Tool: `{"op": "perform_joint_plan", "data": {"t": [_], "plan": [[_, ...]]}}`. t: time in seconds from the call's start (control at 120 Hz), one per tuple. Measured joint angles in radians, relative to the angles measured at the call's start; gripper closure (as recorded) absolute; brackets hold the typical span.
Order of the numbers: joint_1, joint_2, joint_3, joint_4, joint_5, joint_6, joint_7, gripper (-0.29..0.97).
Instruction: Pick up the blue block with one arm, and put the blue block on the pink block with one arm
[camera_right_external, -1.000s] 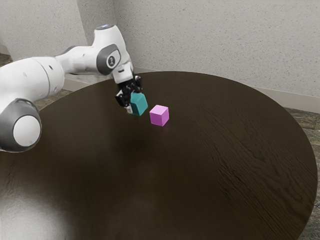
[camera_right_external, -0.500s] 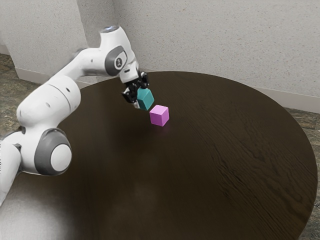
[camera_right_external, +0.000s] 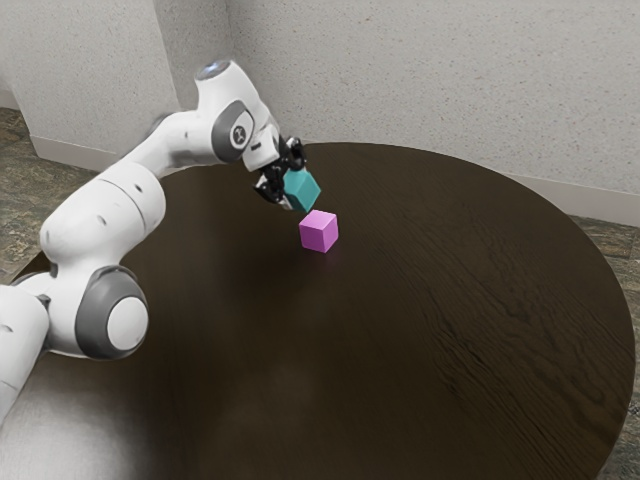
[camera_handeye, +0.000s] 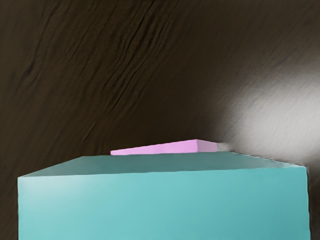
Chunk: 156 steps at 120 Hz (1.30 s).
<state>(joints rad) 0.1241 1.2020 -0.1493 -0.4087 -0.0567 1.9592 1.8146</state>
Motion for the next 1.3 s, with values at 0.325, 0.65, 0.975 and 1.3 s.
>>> {"op": "perform_joint_plan", "data": {"t": [0.325,0.65,0.975,1.3], "plan": [[0.011,-0.018,-0.003,-0.078,-0.028,0.101,0.047,0.35],[0.011,0.003,-0.002,-0.088,-0.111,0.162,0.097,0.35],[0.012,0.005,-0.001,-0.097,-0.133,0.185,0.142,0.10],[0.064,-0.519,0.010,-0.709,-0.128,0.186,0.158,0.02]]}}
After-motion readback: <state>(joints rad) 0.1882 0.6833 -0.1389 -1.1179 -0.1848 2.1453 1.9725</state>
